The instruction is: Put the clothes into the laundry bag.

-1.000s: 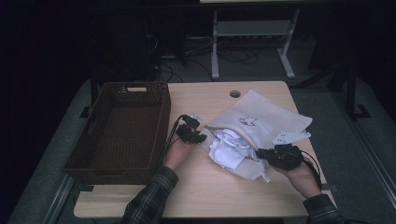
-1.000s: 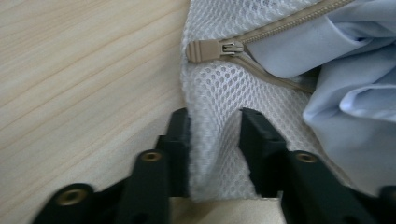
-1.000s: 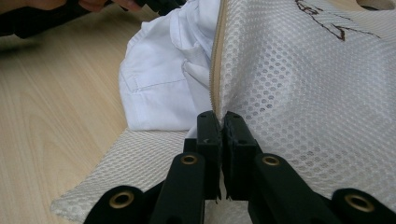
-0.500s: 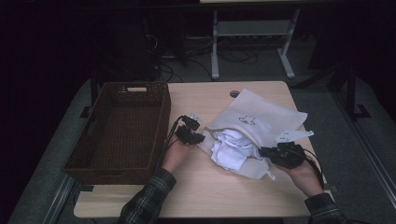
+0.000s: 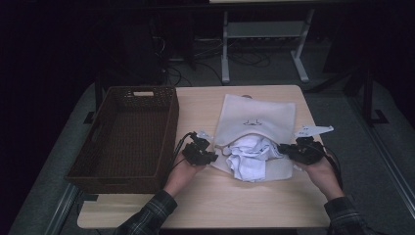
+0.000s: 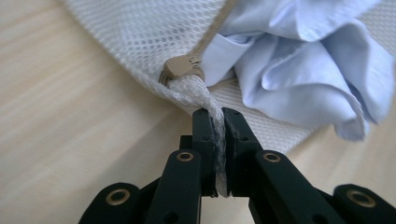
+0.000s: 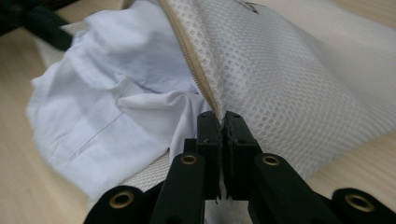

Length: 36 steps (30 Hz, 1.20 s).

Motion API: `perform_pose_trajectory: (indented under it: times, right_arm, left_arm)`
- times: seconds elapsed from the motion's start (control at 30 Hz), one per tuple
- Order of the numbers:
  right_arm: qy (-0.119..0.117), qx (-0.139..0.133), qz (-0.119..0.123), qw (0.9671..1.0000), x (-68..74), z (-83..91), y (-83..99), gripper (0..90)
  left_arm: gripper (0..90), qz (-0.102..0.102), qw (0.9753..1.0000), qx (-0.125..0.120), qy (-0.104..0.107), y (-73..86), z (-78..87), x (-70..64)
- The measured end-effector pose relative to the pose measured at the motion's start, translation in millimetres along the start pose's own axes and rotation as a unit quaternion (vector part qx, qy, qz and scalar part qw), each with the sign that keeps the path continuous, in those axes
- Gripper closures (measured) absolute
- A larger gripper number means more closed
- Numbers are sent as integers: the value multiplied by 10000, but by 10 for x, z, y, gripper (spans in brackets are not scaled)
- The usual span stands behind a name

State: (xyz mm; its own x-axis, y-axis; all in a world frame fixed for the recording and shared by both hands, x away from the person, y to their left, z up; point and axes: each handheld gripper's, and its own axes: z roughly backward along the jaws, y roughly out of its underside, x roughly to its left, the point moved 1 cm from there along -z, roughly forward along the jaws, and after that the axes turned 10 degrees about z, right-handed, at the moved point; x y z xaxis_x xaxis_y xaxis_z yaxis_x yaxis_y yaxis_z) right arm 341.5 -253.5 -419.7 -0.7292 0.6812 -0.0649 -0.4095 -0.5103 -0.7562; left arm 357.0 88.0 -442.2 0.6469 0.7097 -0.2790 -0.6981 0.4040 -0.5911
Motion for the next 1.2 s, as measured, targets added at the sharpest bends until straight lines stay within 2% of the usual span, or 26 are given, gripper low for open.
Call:
perform_pose_trajectory:
  times: [0.13,0.33,0.43,0.57,0.7,0.87,0.97,1.1,1.2]
  right_arm:
    - [141,17,-43,9999,-105,-81,-48,856]
    - [287,41,-68,9996,-230,-243,-146,856]
    - [250,13,-82,9997,-245,-300,-184,842]
    - [121,30,-115,9999,-185,-231,-190,699]
    - [-128,-63,-146,9998,-54,-54,-166,554]
    - [-460,-74,-38,9989,246,51,-180,457]
    - [-875,-99,-39,9961,464,6,-178,435]
    - [-1045,34,90,9945,650,-107,-200,421]
    - [-1133,75,3,9935,717,-198,-233,414]
  left_arm:
    - [844,-52,9999,-16,149,110,25,-116]
    - [845,-270,9989,-62,380,295,48,-308]
    - [846,-322,9985,-112,417,348,44,-330]
    - [848,-300,9984,-149,459,375,59,-280]
    - [848,-252,9983,-180,487,386,79,-239]
    - [848,-243,9983,-199,500,389,80,-232]
    - [847,-268,9982,-214,495,393,81,-233]
    - [847,-250,9981,-228,515,399,79,-231]
    - [847,-237,9981,-229,529,401,76,-234]
